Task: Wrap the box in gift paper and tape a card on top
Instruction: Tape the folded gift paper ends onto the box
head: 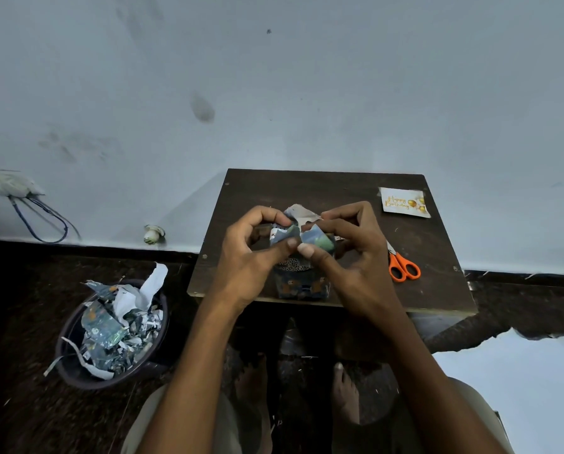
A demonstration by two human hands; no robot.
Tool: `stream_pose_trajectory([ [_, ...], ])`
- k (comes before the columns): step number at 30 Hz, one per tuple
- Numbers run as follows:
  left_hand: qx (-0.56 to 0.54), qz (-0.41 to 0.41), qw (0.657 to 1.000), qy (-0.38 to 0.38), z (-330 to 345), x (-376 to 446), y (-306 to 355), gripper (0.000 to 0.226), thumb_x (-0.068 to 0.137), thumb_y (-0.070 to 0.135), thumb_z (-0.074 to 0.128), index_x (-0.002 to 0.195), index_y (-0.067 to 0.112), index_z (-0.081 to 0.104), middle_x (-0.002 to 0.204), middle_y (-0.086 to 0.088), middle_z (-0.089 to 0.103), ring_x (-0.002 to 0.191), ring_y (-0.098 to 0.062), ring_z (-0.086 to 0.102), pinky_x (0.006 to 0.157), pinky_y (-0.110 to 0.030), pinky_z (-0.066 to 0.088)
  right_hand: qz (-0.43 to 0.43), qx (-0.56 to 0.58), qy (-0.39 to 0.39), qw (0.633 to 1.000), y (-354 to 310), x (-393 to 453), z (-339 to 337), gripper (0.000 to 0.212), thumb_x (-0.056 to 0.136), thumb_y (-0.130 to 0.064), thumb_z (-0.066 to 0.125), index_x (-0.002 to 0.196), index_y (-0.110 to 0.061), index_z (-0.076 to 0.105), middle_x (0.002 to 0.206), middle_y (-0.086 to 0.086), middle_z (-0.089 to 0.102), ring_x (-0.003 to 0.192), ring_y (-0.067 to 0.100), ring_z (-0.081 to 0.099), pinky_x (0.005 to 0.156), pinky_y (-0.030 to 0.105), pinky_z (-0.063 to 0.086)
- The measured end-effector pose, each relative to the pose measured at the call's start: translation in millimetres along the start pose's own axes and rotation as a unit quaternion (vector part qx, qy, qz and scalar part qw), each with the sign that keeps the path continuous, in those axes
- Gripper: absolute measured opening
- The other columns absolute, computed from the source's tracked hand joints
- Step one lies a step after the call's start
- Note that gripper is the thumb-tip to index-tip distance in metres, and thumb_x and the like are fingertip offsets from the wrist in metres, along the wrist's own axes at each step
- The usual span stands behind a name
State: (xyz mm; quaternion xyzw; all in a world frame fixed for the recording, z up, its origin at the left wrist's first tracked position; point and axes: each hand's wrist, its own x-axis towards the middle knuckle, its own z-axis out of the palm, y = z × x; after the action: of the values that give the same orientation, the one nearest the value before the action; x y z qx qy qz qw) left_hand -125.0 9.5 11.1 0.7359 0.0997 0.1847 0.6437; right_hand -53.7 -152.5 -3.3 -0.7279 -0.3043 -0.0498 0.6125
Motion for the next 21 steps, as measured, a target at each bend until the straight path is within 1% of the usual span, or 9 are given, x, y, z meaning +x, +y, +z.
stream_pose_trajectory([
  [2, 0.014, -0.003, 1.000, 0.001, 0, 0, -1, 0.031, 0.073, 0.028, 0.081, 0.103, 0.022, 0.072, 0.112, 0.004, 0.073, 0.108, -0.019, 0.069, 0.087, -0.041, 0.059, 0.006, 0.027, -0.003, 1.000, 0, 2, -2, 0.026, 0.089, -0.038, 0.071, 0.102, -0.016, 0.079, 0.107, 0.002, 0.056, 0.106, 0.021, 0.059, 0.078, 0.032, 0.052],
  [4, 0.025, 0.002, 1.000, 0.005, 1, 0, -1, 0.033, 0.075, 0.022, 0.079, 0.107, 0.021, 0.074, 0.114, 0.004, 0.073, 0.110, -0.019, 0.069, 0.091, -0.046, 0.059, 0.005, 0.023, 0.006, 1.000, 0, 4, -2, 0.018, 0.092, -0.028, 0.070, 0.102, -0.016, 0.079, 0.105, 0.003, 0.057, 0.101, 0.020, 0.060, 0.074, 0.031, 0.053],
  [7, 0.012, 0.002, 1.000, 0.006, 3, -1, 0, 0.032, 0.075, 0.020, 0.077, 0.108, 0.019, 0.073, 0.113, 0.003, 0.073, 0.107, -0.020, 0.069, 0.089, -0.042, 0.059, 0.005, 0.005, 0.032, 0.999, 1, 4, 2, 0.009, 0.090, -0.020, 0.075, 0.097, -0.016, 0.079, 0.101, 0.002, 0.059, 0.094, 0.019, 0.062, 0.064, 0.031, 0.052],
  [10, -0.003, -0.007, 1.000, 0.005, 3, -1, -1, 0.028, 0.077, 0.021, 0.074, 0.104, 0.017, 0.073, 0.108, 0.000, 0.074, 0.102, -0.024, 0.069, 0.079, -0.036, 0.057, 0.017, 0.011, 0.067, 0.998, 2, 3, 6, 0.002, 0.087, -0.014, 0.079, 0.089, -0.013, 0.077, 0.099, 0.003, 0.061, 0.088, 0.017, 0.063, 0.061, 0.031, 0.052],
  [12, 0.005, -0.013, 1.000, 0.022, 4, 0, -3, 0.023, 0.076, 0.027, 0.074, 0.098, 0.020, 0.074, 0.102, -0.003, 0.074, 0.098, -0.027, 0.070, 0.078, -0.040, 0.057, 0.032, 0.022, 0.072, 0.997, 3, 3, 8, 0.005, 0.088, -0.015, 0.078, 0.089, -0.010, 0.077, 0.100, 0.003, 0.062, 0.087, 0.016, 0.064, 0.063, 0.027, 0.051],
  [14, 0.018, -0.018, 0.999, 0.044, 6, 1, -5, 0.018, 0.076, 0.030, 0.074, 0.092, 0.022, 0.074, 0.098, -0.004, 0.074, 0.096, -0.028, 0.070, 0.080, -0.045, 0.060, 0.036, 0.039, 0.070, 0.996, 3, 3, 7, 0.013, 0.087, -0.024, 0.078, 0.090, -0.011, 0.077, 0.102, 0.002, 0.062, 0.088, 0.018, 0.065, 0.064, 0.028, 0.052],
  [17, 0.030, -0.022, 0.997, 0.068, 11, 2, -6, 0.018, 0.077, 0.033, 0.072, 0.091, 0.021, 0.074, 0.099, -0.003, 0.074, 0.096, -0.026, 0.071, 0.082, -0.047, 0.061, 0.017, 0.034, 0.035, 0.999, 2, 2, 2, 0.028, 0.080, -0.037, 0.081, 0.089, -0.012, 0.075, 0.107, 0.003, 0.060, 0.098, 0.021, 0.063, 0.066, 0.028, 0.052],
  [19, 0.029, -0.025, 0.996, 0.079, 13, 1, -5, 0.022, 0.076, 0.036, 0.071, 0.091, 0.019, 0.074, 0.099, -0.003, 0.074, 0.097, -0.024, 0.070, 0.084, -0.048, 0.060, 0.000, 0.010, 0.020, 1.000, 2, 1, 2, 0.031, 0.075, -0.037, 0.087, 0.088, -0.012, 0.073, 0.109, 0.003, 0.058, 0.101, 0.021, 0.062, 0.067, 0.027, 0.051],
  [21, 0.026, -0.016, 0.997, 0.069, 12, 1, -6, 0.030, 0.074, 0.042, 0.072, 0.092, 0.018, 0.073, 0.100, -0.004, 0.073, 0.097, -0.026, 0.069, 0.085, -0.048, 0.059, 0.003, 0.006, 0.033, 0.999, 4, 2, 3, 0.028, 0.072, -0.030, 0.089, 0.084, -0.013, 0.072, 0.107, 0.001, 0.058, 0.097, 0.020, 0.062, 0.065, 0.027, 0.049],
])
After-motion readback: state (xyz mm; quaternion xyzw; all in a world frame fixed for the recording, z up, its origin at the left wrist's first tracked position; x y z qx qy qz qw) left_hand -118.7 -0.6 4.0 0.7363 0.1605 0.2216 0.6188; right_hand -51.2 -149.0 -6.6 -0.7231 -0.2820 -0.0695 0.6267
